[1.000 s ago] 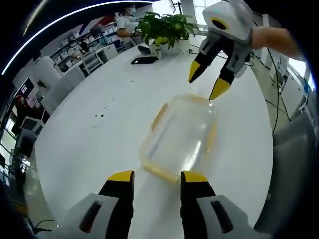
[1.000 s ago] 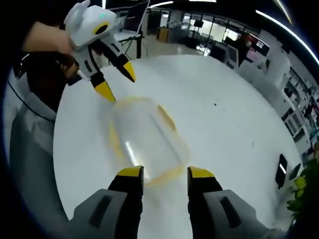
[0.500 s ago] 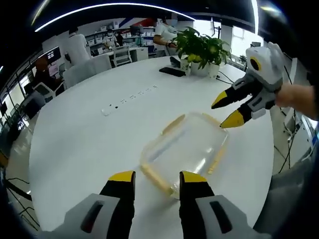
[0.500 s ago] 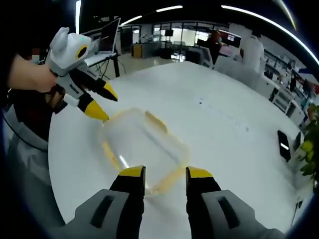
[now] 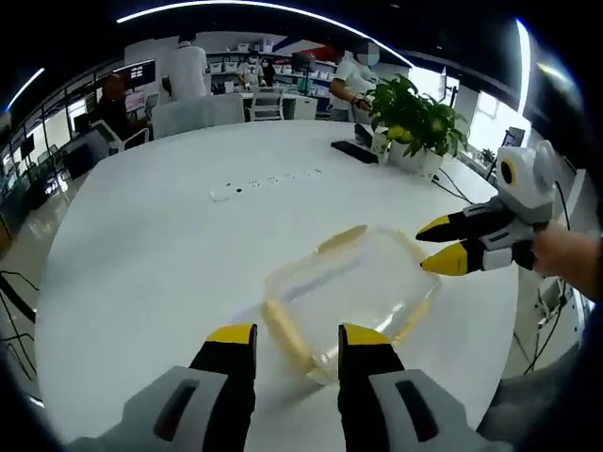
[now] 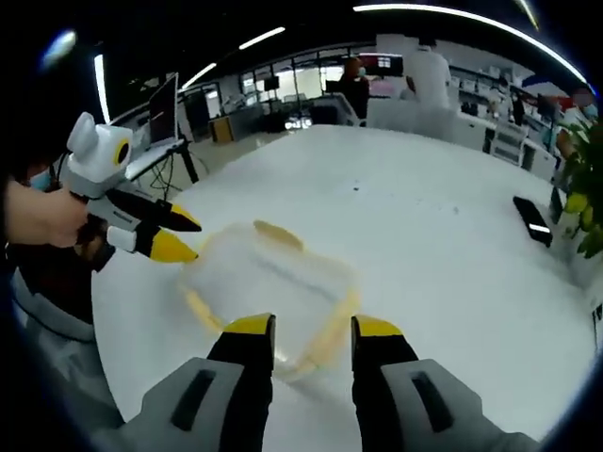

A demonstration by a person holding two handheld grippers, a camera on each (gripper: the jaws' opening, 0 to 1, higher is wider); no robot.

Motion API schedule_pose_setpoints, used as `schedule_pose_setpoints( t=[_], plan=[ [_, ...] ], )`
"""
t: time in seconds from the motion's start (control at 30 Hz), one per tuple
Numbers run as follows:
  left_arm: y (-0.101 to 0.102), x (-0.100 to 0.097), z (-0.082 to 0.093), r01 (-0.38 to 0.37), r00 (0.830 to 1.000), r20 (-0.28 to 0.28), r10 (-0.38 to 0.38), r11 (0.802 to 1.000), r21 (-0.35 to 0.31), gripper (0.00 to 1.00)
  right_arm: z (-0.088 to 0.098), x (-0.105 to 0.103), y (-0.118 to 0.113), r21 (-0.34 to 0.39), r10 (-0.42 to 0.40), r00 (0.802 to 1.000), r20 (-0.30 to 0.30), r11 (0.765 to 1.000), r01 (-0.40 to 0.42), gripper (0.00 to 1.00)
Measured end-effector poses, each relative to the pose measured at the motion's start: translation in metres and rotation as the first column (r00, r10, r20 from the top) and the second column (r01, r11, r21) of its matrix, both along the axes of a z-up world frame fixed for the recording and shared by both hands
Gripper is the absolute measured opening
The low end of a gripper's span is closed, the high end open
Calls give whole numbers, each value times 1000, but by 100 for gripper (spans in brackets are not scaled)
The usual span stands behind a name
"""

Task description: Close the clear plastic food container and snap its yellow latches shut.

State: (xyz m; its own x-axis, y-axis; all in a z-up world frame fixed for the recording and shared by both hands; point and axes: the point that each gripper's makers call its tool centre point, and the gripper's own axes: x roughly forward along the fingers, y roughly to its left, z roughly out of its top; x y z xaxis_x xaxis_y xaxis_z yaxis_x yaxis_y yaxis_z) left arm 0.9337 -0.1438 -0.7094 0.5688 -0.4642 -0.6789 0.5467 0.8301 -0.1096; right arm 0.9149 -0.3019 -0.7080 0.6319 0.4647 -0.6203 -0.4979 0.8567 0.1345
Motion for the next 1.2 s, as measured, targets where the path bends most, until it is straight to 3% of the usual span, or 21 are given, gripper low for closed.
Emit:
schedule_pose_setpoints(
  t=[0.33, 0.57, 0.9, 1.2],
  plan=[
    [-6, -3, -4, -53, 998, -50, 49, 996, -70, 26, -4, 0, 3, 78, -51, 997, -55, 995, 55, 28],
    [-9, -3, -7, -67, 994, -89, 58, 992, -105, 25, -7, -1, 2, 140, -89, 988, -125, 984, 106, 30],
    [-9, -2, -10, -78, 984, -171, 54, 988, -136, 24, -10, -2, 1, 176, -84, 970, -229, 976, 126, 31],
    [-12, -5, -11, -73, 973, -229, 41, 988, -135, 25, -12, -4, 2, 182, -60, 960, -274, 977, 113, 31]
  ],
)
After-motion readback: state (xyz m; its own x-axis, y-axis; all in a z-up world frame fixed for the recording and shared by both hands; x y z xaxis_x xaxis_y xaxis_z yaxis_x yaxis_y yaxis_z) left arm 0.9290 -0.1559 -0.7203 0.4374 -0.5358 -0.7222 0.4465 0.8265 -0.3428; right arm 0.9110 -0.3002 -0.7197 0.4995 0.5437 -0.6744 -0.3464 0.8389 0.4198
